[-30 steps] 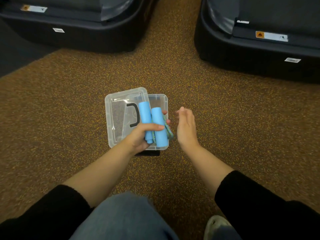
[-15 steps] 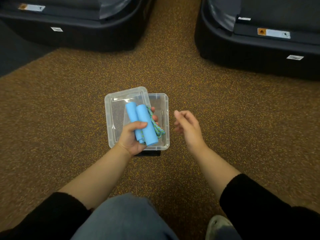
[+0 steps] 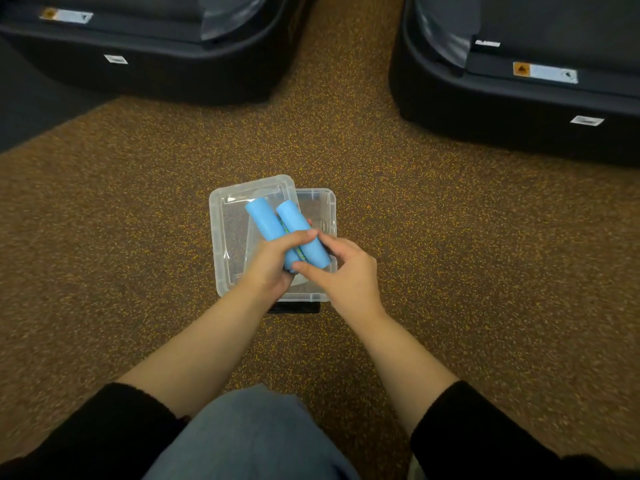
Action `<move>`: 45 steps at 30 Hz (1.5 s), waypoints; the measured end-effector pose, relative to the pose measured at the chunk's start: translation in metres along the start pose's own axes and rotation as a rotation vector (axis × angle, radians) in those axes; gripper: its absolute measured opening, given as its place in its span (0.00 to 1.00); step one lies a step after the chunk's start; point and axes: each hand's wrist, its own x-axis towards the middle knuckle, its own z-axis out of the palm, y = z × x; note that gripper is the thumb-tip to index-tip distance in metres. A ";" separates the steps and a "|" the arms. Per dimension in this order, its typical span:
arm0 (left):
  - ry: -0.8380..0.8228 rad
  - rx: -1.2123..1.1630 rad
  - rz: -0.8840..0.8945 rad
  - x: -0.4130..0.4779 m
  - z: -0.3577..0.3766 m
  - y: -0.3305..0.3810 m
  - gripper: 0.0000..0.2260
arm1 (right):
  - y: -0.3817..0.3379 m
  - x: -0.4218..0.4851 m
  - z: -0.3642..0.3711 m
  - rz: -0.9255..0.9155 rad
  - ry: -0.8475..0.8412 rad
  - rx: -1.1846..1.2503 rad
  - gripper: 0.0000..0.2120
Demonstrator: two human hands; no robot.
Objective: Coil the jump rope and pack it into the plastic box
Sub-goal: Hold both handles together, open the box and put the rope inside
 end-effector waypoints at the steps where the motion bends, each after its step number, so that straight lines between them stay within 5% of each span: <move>1: -0.012 0.033 0.001 -0.001 0.003 0.000 0.11 | 0.001 0.002 -0.001 0.009 -0.002 -0.009 0.28; 3: -0.031 0.080 0.005 -0.002 0.006 0.001 0.06 | 0.003 0.006 -0.005 0.030 -0.027 0.021 0.26; 8: -0.053 0.075 0.034 -0.001 0.003 0.002 0.13 | 0.000 0.008 -0.009 0.033 -0.059 0.075 0.25; 17: 0.021 0.096 0.003 -0.001 0.005 -0.009 0.09 | 0.007 -0.003 0.004 -0.017 0.058 -0.116 0.15; 23: 0.101 0.127 -0.008 0.002 -0.009 -0.007 0.07 | 0.012 -0.010 0.015 -0.006 -0.083 -0.105 0.22; 30: -0.108 0.026 -0.144 0.002 -0.034 0.004 0.21 | 0.055 0.003 -0.005 0.364 0.176 -0.112 0.28; 35: -0.230 -0.053 -0.189 0.001 -0.045 0.008 0.38 | 0.085 0.016 0.000 0.638 -0.061 -0.191 0.42; 42: -0.327 -0.099 -0.217 -0.004 -0.049 0.009 0.32 | 0.095 0.036 0.019 0.619 -0.280 -0.215 0.27; 45: -0.349 -0.105 -0.223 -0.005 -0.050 0.009 0.31 | 0.097 0.048 0.021 0.642 -0.300 -0.212 0.29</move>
